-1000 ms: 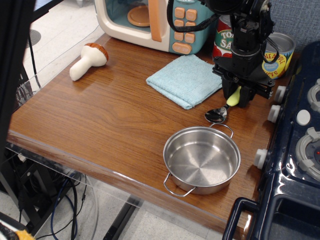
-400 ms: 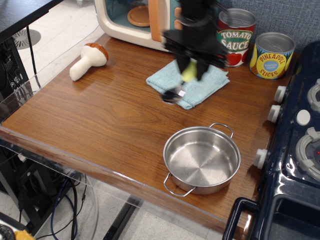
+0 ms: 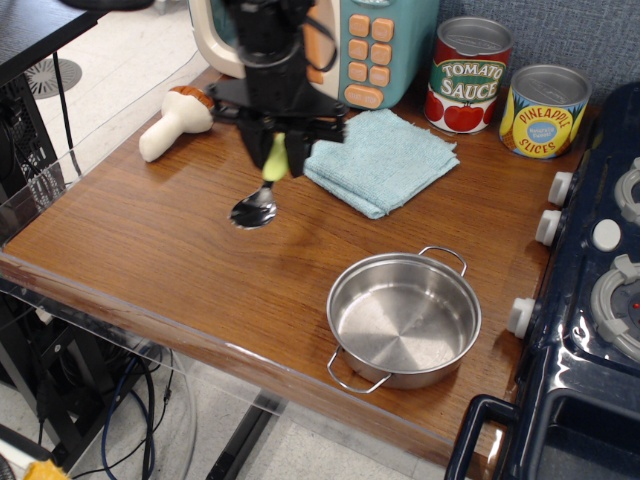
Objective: Move the spoon to the left of the pot
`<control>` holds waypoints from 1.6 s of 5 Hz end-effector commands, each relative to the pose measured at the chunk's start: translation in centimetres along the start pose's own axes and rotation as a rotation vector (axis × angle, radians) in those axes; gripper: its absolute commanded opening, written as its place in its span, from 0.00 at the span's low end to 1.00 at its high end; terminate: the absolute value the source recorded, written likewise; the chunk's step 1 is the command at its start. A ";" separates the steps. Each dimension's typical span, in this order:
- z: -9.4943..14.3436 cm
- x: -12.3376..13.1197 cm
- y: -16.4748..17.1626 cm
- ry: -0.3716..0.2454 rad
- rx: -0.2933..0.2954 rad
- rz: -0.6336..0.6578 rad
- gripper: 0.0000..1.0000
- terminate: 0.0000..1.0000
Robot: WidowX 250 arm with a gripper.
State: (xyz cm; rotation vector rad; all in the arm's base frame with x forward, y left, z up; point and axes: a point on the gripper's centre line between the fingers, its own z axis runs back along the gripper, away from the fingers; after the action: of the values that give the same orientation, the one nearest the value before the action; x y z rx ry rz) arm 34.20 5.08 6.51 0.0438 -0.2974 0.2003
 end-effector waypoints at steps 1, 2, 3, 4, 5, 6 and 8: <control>0.8 -2.0 3.7 -0.012 0.091 0.219 0.00 0.00; -0.9 -3.0 5.1 0.008 0.092 0.311 0.00 0.00; -2.4 -3.0 5.2 0.022 0.066 0.296 0.00 0.00; -3.2 -3.1 5.0 0.032 0.037 0.281 0.00 0.00; -3.0 -3.1 4.7 0.064 0.033 0.278 1.00 0.00; -2.8 -3.0 4.6 0.067 0.025 0.243 1.00 0.00; -1.2 -2.3 4.5 0.056 0.063 0.206 1.00 0.00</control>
State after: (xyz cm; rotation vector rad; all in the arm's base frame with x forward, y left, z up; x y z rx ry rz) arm 31.62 9.76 2.58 0.0599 -0.1661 0.4215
